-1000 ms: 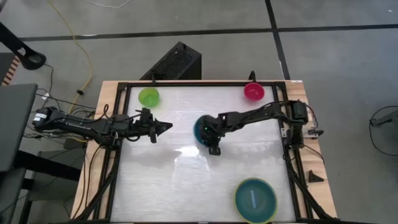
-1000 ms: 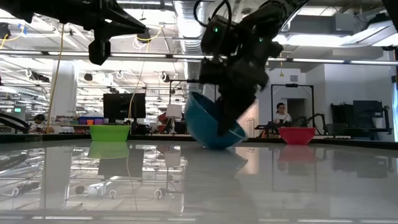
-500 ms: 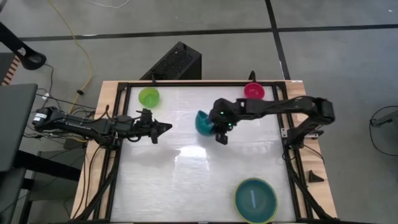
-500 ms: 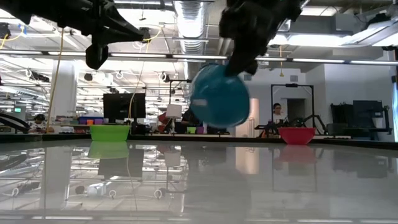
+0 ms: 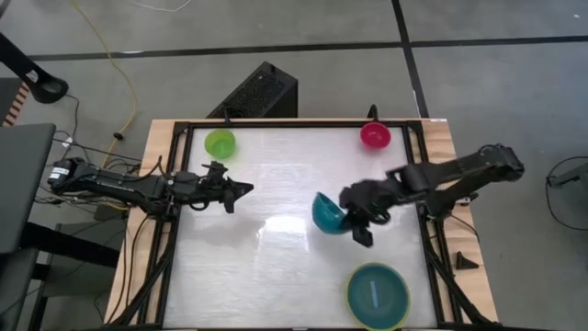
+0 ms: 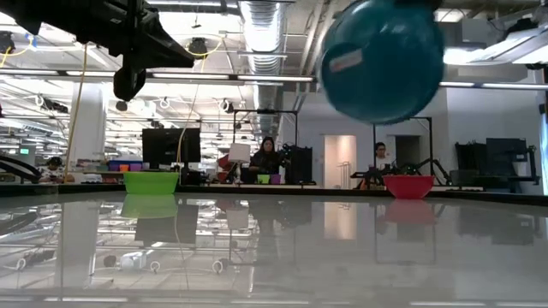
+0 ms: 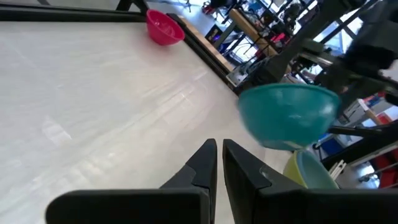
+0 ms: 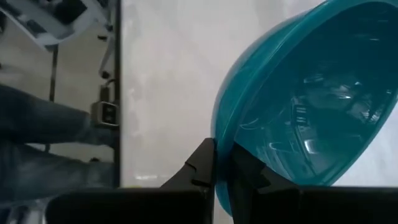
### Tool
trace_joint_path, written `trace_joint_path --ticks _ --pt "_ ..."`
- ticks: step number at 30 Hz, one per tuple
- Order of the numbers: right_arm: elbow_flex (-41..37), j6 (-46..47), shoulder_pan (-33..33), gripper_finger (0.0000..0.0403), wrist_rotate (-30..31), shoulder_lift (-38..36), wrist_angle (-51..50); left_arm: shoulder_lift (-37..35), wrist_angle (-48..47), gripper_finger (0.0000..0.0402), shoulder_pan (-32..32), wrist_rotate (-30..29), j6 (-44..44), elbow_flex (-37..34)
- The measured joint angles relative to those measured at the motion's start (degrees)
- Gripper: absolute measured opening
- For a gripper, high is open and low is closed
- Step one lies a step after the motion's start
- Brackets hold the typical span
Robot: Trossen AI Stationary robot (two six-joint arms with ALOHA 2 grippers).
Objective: Nest bowls inside each other by size order
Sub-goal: Stack the dark blue bowl into the light blue bowl
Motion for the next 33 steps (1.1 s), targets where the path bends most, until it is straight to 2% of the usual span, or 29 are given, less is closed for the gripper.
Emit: trace_joint_path --ticks 11,18,24,29,33 --pt "0.05 24.76 20.91 0.0046 18.27 -3.98 -0.39 0.01 -0.85 0.0015 0.00 0.17 0.00 0.00" --pt "0.09 36.11 33.10 0.0046 25.67 -3.99 -3.41 0.01 -0.82 0.0015 0.00 0.19 -0.02 0.00" --pt "0.09 43.23 39.93 0.0046 24.34 -3.09 -10.10 0.01 -0.80 0.0015 0.00 0.21 -0.03 0.00" --pt "0.09 45.04 44.28 0.0046 18.26 -0.84 -9.73 0.01 -0.78 0.0015 0.00 0.28 -0.42 0.00" --pt "0.11 45.50 47.03 0.0046 16.50 1.44 -7.49 0.01 -0.78 0.0015 0.00 -0.12 -1.03 0.00"
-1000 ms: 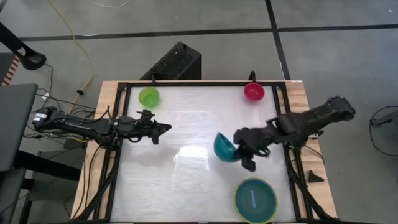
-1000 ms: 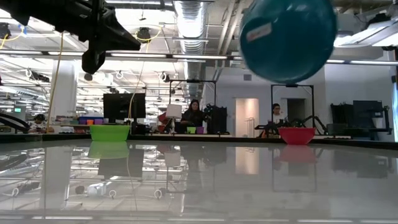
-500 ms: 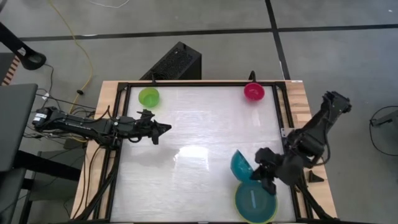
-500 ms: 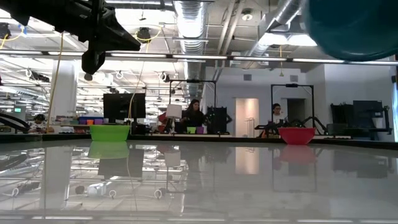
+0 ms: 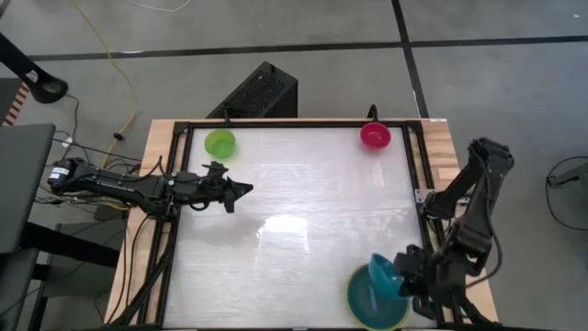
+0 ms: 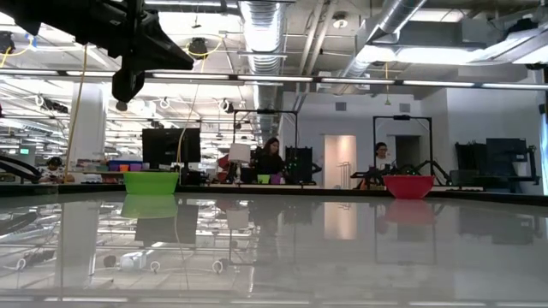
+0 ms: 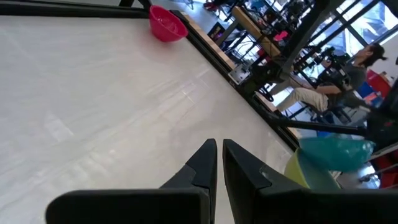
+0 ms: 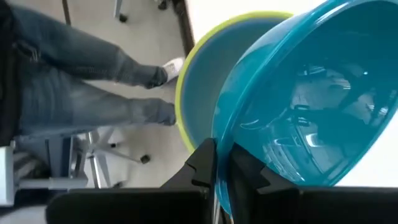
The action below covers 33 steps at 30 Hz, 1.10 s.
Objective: Nest bowls inside each other by size order
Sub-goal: Stack the dark blue bowl into the light blue bowl
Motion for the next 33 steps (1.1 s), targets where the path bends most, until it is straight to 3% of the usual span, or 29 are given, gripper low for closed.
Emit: trace_joint_path --ticks 6,17,22,33 --pt "0.07 -0.84 1.00 0.0046 -1.04 4.76 0.69 0.00 0.02 0.0015 0.00 -2.76 -1.02 0.00" --pt "0.56 -10.22 -0.30 0.0058 -10.47 16.67 1.30 0.00 -0.07 0.0015 0.00 -3.60 -2.08 0.00" --pt "1.76 -13.94 -2.58 0.0059 -9.75 18.70 2.49 0.00 -0.09 0.0015 0.00 -3.95 -2.54 0.00" --pt "2.01 -18.32 -4.10 0.0086 -0.96 16.00 15.01 0.00 -0.39 0.0015 0.00 -3.95 -2.58 0.00"
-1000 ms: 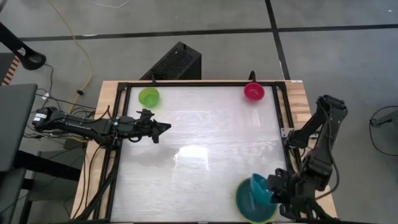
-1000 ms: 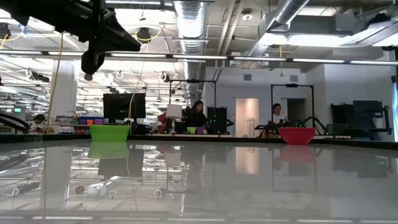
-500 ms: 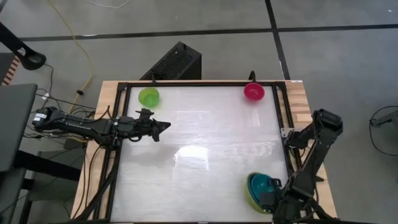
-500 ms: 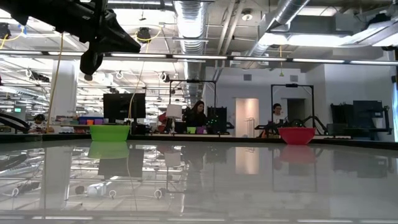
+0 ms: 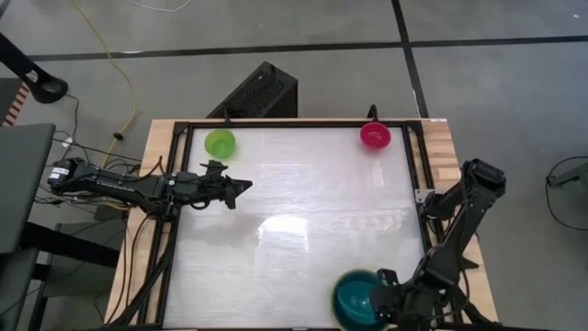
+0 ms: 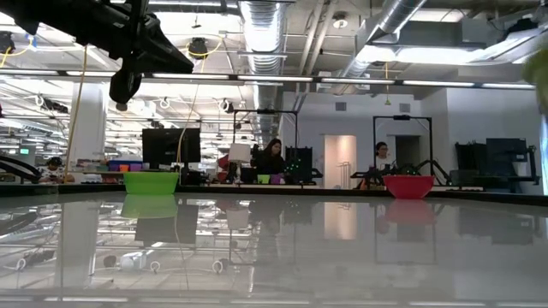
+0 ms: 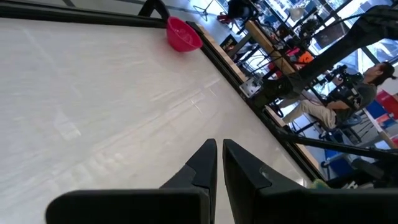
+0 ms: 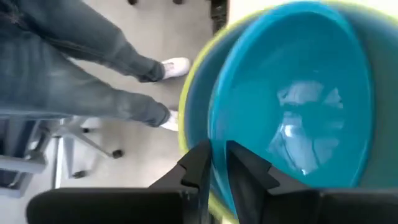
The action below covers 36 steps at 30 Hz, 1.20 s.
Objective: Nest bowls inside each other by size order
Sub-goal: Stack the dark blue bowl into the light blue bowl, then stack the light green bowl into the dark blue bowl
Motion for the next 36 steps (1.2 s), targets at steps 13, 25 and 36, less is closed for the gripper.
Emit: trace_joint_path --ticks 13,25,36 --pt "-1.06 4.27 -0.68 0.0171 0.90 -0.01 4.15 0.02 -2.10 0.0015 0.01 0.06 0.44 -0.02" --pt "-2.16 8.41 -3.05 0.0211 15.15 -2.21 4.24 0.00 -3.02 0.0015 0.07 0.13 2.83 -0.02" --pt "-2.14 -2.16 -14.54 0.0203 29.94 -15.44 -0.20 0.00 0.04 0.0015 8.33 3.99 9.84 -0.02"
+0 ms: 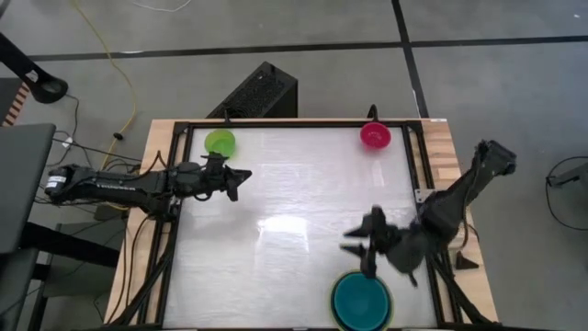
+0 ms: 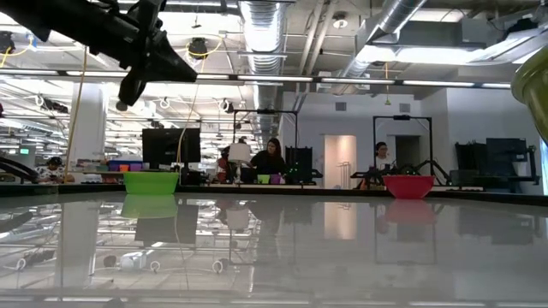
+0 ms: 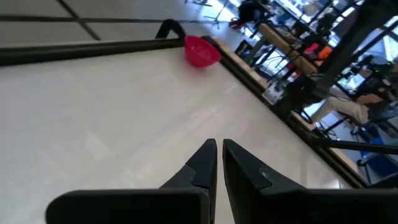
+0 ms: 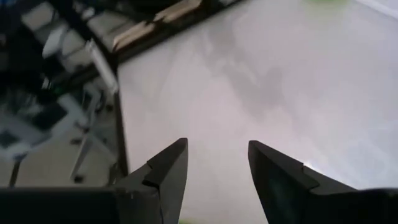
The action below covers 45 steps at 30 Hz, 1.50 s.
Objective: Nest bowls inside each other by size order
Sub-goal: Stack the light green bowl into the dark blue bowl
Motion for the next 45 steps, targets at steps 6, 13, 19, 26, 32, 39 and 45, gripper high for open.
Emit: trace_joint_path --ticks 6,13,19,26,32,39,45 --pt "0.00 -9.64 -9.81 0.0203 -1.37 -7.48 -0.03 0.00 0.19 0.0015 6.57 9.40 4.76 1.31" --pt "0.02 -18.02 -27.17 0.0203 -14.45 -11.97 -7.31 0.00 -8.02 0.0015 14.80 15.62 12.63 6.33" --pt "0.02 -26.76 -40.67 0.0203 -26.31 -11.62 -8.60 0.00 -23.35 0.0015 22.85 18.76 18.44 11.22" --pt "0.02 -34.94 -52.58 0.0203 -34.55 -9.61 -9.66 1.64 -30.97 0.0015 31.86 19.10 22.72 11.65" --pt "0.04 -40.74 -60.72 0.0203 -38.53 -7.58 -16.36 8.93 -30.75 0.0015 37.55 22.78 25.57 11.65" --pt "0.07 -49.31 -69.82 0.0203 -40.09 -3.50 -24.48 14.82 -25.70 0.0015 39.81 25.80 25.76 11.65" --pt "0.07 -53.65 -75.68 0.0203 -43.17 1.12 -24.82 17.16 -26.82 0.0015 41.83 23.17 29.43 14.45"
